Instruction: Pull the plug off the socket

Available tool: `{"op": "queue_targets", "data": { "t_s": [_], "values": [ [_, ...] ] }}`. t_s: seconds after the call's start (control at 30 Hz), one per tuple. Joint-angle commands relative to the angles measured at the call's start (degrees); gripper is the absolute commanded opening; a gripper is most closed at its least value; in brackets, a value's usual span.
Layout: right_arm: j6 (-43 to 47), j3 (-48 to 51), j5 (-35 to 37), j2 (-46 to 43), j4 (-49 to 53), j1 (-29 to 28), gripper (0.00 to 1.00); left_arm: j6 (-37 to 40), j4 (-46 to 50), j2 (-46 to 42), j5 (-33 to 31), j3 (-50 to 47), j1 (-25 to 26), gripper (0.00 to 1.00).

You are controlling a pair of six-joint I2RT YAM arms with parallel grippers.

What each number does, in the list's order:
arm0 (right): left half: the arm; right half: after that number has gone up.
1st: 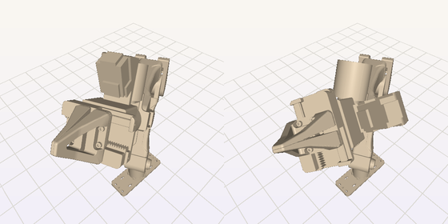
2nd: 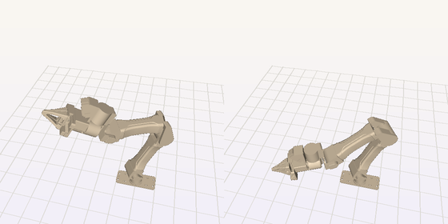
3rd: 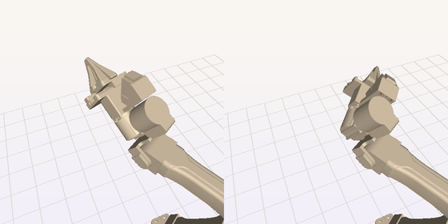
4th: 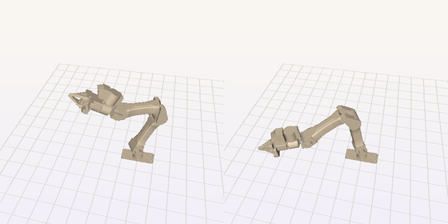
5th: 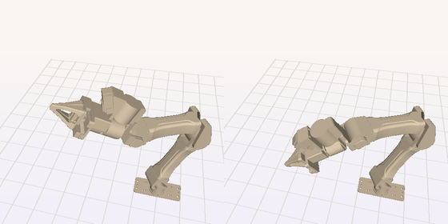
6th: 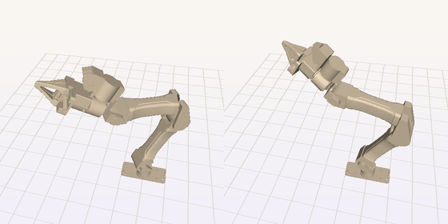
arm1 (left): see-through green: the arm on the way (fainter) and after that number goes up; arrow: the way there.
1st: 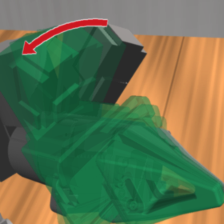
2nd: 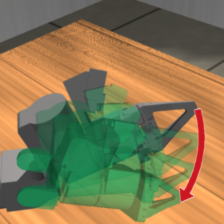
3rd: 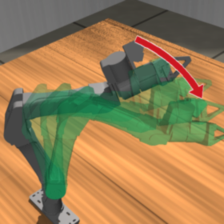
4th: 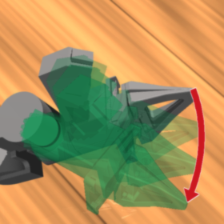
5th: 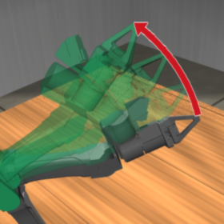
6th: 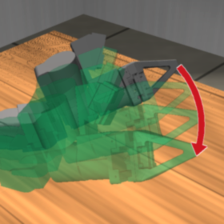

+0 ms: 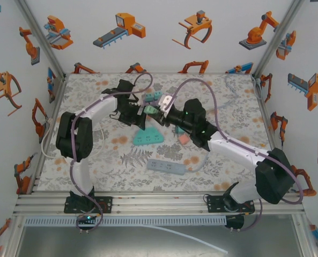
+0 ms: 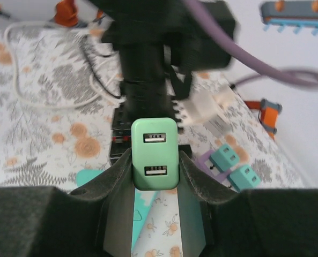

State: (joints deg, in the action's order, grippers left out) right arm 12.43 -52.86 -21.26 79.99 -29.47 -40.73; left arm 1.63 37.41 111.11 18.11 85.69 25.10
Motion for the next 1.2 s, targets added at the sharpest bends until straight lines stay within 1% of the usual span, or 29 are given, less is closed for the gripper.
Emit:
{"op": "queue_targets", "data": {
  "t_s": [0.0,0.07,0.2,0.27,0.33,0.47,0.57,0.67,0.77,0.8,0.87,0.97,1.17],
  "values": [
    [-18.8,-0.3,4.9,-1.2,-4.1,4.1,0.14,-0.8,-6.1,-6.1,3.2,-2.2,0.0,0.82],
    [-27.9,-0.6,7.3,-0.5,-4.0,7.4,0.14,-0.8,-8.8,-8.8,4.3,-4.0,0.0,0.82],
    [-46.0,-0.1,13.4,1.8,-2.6,14.3,0.11,0.0,-16.2,-15.0,9.0,-8.8,0.0,0.84],
    [-51.3,0.1,13.9,3.4,-2.0,17.2,0.11,0.6,-20.5,-17.9,12.0,-11.7,0.0,0.84],
    [-54.9,0.2,14.9,5.3,-1.5,19.4,0.10,1.6,-25.6,-20.9,16.4,-14.8,0.2,0.85],
    [-58.2,-1.4,16.2,9.1,2.2,23.1,0.11,2.9,-34.0,-25.3,24.2,-20.2,0.6,0.87],
    [-61.1,-3.0,15.2,13.7,3.8,26.3,0.11,4.6,-37.1,-27.5,26.7,-22.5,1.3,0.89],
    [-61.8,-5.8,12.3,18.8,5.0,28.7,0.11,6.9,-37.9,-29.0,27.4,-23.7,1.9,0.92],
    [-62.6,-8.5,10.5,23.4,6.4,30.5,0.12,8.5,-38.7,-30.2,27.5,-24.7,2.1,1.00],
    [-62.4,-9.4,9.7,24.9,6.9,30.9,0.12,8.9,-38.8,-30.5,27.5,-25.0,2.1,0.98],
    [-61.9,-11.6,8.4,27.7,8.9,31.4,0.13,9.5,-39.1,-30.8,27.2,-25.4,2.1,0.97],
    [-59.4,-15.3,7.8,31.0,14.3,31.8,0.17,10.1,-39.1,-30.8,25.7,-25.8,2.1,0.97],
    [-55.8,-18.1,7.9,34.4,19.6,31.8,0.25,10.5,-38.5,-30.1,23.4,-25.5,2.1,0.97]
  ]
}}
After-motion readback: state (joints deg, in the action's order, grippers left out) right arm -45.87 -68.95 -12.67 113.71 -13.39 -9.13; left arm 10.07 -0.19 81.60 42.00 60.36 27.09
